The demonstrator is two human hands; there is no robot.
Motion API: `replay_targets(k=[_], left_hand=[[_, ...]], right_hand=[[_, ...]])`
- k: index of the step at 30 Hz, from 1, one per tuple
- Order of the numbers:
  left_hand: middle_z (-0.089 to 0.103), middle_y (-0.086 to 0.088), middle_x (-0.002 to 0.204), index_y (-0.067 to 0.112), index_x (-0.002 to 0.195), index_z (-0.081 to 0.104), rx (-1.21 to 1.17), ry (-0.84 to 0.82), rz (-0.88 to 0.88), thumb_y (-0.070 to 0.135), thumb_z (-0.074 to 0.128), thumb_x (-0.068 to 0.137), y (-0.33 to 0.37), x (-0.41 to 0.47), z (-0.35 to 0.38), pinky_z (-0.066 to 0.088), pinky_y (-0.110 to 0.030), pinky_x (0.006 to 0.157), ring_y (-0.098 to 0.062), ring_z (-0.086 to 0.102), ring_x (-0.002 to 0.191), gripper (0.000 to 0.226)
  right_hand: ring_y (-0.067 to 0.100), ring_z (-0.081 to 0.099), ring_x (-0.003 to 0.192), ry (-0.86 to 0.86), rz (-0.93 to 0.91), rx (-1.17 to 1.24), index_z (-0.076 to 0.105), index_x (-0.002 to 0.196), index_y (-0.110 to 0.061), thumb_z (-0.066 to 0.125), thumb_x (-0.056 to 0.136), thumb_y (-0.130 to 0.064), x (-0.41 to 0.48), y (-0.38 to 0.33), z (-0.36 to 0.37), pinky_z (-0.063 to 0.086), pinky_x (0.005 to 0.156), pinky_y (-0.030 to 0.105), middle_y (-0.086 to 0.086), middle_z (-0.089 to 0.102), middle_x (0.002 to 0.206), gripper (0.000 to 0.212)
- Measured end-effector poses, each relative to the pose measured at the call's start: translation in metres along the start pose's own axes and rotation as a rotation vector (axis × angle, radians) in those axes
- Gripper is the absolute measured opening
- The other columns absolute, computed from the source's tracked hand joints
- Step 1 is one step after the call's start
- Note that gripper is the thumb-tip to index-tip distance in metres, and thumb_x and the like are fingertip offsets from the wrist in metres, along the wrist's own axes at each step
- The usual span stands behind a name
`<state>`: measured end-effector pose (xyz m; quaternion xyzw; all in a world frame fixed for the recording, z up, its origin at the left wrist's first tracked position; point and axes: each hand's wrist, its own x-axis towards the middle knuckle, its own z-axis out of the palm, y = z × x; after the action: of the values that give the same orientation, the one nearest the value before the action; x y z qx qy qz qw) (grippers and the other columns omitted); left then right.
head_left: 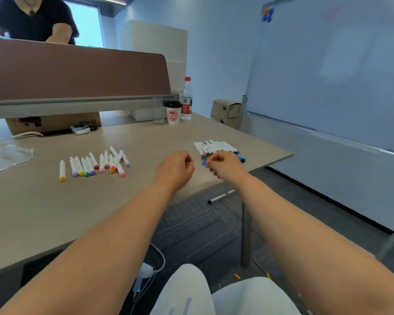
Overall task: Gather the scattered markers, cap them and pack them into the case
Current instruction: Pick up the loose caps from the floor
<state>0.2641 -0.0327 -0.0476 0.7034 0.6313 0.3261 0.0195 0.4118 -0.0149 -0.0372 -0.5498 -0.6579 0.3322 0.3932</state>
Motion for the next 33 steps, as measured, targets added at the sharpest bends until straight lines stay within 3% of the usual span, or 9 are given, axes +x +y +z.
replay_targets(k=[3, 7, 17, 25, 33], left_hand=[[0.065, -0.006, 0.097, 0.012, 0.099, 0.063, -0.062, -0.052, 0.086, 0.023, 0.049, 0.091, 0.056, -0.01, 0.035, 0.045, -0.033, 0.073, -0.025, 0.058, 0.089, 0.019], [0.062, -0.002, 0.094, 0.014, 0.099, 0.061, -0.126, -0.169, 0.193, 0.025, 0.05, 0.092, 0.121, -0.03, 0.088, 0.049, -0.035, 0.075, -0.019, 0.057, 0.086, 0.017], [0.063, -0.003, 0.096, 0.012, 0.098, 0.063, -0.187, -0.423, 0.335, 0.022, 0.048, 0.091, 0.226, -0.08, 0.218, 0.043, -0.03, 0.069, -0.023, 0.058, 0.089, 0.019], [0.065, -0.005, 0.098, 0.01, 0.095, 0.063, -0.175, -0.662, 0.35, 0.02, 0.048, 0.092, 0.247, -0.094, 0.329, 0.045, -0.032, 0.07, -0.024, 0.058, 0.089, 0.018], [0.064, -0.009, 0.099, 0.008, 0.092, 0.063, -0.136, -0.791, 0.245, 0.018, 0.048, 0.091, 0.214, -0.09, 0.432, 0.043, -0.033, 0.07, -0.029, 0.058, 0.09, 0.018]], right_hand=[[0.007, 0.051, 0.056, 0.109, 0.057, -0.053, 0.055, 0.068, -0.02, 0.06, 0.087, -0.011, -0.027, 0.037, -0.054, 0.044, 0.057, 0.017, -0.002, 0.057, 0.062, 0.022], [0.009, 0.052, 0.056, 0.209, 0.152, -0.11, 0.058, 0.07, -0.02, 0.061, 0.086, -0.013, -0.07, 0.092, -0.12, 0.043, 0.059, 0.024, -0.002, 0.058, 0.062, 0.018], [0.008, 0.049, 0.054, 0.358, 0.437, -0.069, 0.057, 0.071, -0.017, 0.059, 0.088, -0.01, -0.16, 0.224, -0.22, 0.042, 0.053, 0.018, -0.001, 0.056, 0.062, 0.019], [0.01, 0.05, 0.057, 0.4, 0.674, -0.004, 0.058, 0.076, -0.01, 0.057, 0.089, -0.007, -0.177, 0.332, -0.247, 0.044, 0.053, 0.018, 0.001, 0.055, 0.063, 0.013], [0.009, 0.05, 0.055, 0.303, 0.855, 0.008, 0.055, 0.066, -0.017, 0.059, 0.088, -0.007, -0.148, 0.438, -0.224, 0.042, 0.055, 0.019, 0.0, 0.056, 0.062, 0.025]])
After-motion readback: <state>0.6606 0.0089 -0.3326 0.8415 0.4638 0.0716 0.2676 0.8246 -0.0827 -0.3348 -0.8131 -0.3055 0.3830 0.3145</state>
